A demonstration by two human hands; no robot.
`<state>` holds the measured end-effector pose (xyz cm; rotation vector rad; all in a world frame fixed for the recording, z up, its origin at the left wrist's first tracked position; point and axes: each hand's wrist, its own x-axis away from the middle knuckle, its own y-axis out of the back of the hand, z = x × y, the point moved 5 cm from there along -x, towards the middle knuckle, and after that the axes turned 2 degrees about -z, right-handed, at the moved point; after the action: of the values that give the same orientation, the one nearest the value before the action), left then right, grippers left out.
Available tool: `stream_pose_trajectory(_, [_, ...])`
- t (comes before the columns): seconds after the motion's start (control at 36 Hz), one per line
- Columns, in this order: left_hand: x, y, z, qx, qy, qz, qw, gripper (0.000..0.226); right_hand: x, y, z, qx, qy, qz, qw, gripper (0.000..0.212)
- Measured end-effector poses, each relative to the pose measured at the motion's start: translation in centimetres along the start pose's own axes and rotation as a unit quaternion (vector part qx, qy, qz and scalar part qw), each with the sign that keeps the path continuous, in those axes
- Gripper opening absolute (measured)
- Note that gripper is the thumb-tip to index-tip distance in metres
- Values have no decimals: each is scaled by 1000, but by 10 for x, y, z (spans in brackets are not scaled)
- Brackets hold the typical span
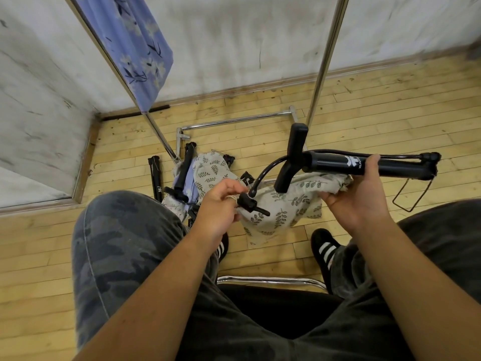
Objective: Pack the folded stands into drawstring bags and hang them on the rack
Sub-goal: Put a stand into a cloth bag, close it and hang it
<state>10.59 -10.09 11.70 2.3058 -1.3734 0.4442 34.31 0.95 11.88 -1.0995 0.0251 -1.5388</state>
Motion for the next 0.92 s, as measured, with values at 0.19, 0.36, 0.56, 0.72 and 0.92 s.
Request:
stream_pose_trajectory(0.19, [4, -1, 0, -15, 20, -10, 1000, 44, -2, 0, -3, 2, 5, 11, 1000, 71])
stream_pose_trajectory(0.36, [6, -8, 0, 15, 66, 16, 998, 27, -4, 2, -4, -3, 6, 0, 1000, 73])
stream_pose_trajectory(0.56, [-8, 0, 14, -16, 35, -19, 999, 11, -1, 0, -3, 13, 21, -28, 999, 68])
stream_pose_trajectory(0.72, [-11, 6, 18, -101, 6, -58, 993, 20, 2, -4, -2, 30, 27, -29, 999, 65])
stream_pose_trajectory(0.92, [-12, 1, 26, 7, 73, -27, 997, 16, 3, -4, -3, 30, 25, -22, 999, 66])
